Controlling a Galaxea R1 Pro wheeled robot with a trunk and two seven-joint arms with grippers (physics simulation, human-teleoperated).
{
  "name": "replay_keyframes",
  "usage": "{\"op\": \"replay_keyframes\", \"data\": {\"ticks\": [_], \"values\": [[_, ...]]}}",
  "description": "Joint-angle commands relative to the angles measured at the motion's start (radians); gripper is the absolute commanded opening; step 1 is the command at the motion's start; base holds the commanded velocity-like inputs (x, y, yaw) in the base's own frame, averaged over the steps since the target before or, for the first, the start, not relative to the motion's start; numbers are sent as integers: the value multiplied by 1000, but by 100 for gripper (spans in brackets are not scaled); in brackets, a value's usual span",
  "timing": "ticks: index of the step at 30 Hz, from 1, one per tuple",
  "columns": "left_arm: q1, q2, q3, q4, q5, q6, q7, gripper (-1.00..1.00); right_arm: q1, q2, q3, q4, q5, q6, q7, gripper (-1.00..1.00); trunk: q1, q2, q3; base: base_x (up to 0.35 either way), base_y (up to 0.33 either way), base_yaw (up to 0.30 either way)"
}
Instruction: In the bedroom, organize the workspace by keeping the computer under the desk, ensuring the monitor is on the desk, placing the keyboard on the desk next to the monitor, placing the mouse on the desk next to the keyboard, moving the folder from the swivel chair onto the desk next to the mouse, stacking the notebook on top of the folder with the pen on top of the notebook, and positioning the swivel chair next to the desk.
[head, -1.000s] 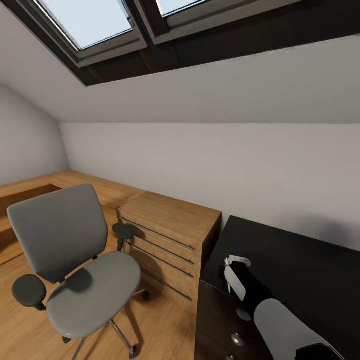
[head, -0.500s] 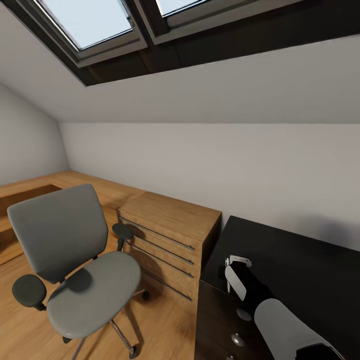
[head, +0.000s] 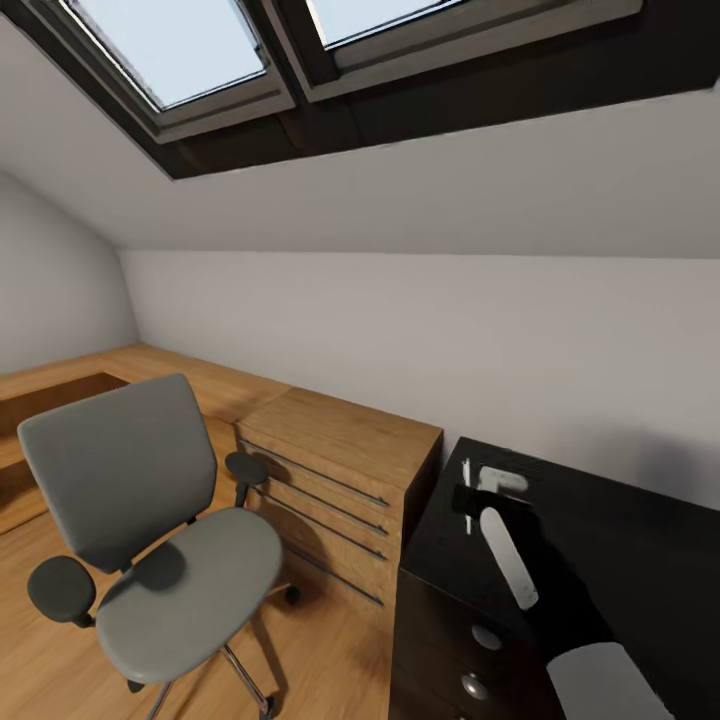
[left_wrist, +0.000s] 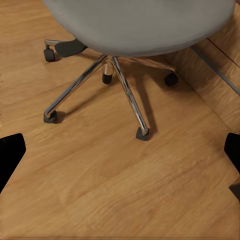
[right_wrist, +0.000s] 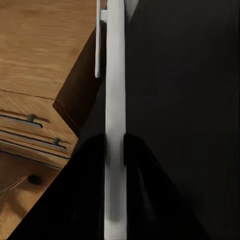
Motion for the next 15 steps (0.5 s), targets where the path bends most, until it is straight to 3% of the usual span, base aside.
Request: {"op": "replay_keyframes", "data": {"ticks": [1, 5, 7, 8, 15], "values": [[0, 1, -4, 0, 8, -4, 6, 100, 35, 1, -14, -85, -15, 21, -31, -100, -4, 7, 2, 0, 0, 0], [0, 1, 0, 15, 8, -4, 7, 100, 114, 11, -36, -271, -48, 74, -97, -100, -19, 35, 15, 0, 0, 0], [0, 1, 1, 19, 8, -4, 6, 100, 121, 13, -38, -293, -68, 79, -103, -100, -27, 49, 21, 0, 0, 0], [0, 1, 1, 23, 8, -5, 5, 100, 129, 14, -41, -317, -106, 84, -109, -100, -27, 49, 21, 0, 0, 0], [0, 1, 1, 27, 8, -4, 5, 100, 134, 15, -46, -333, -137, 87, -113, -100, -27, 49, 21, 0, 0, 0]]}}
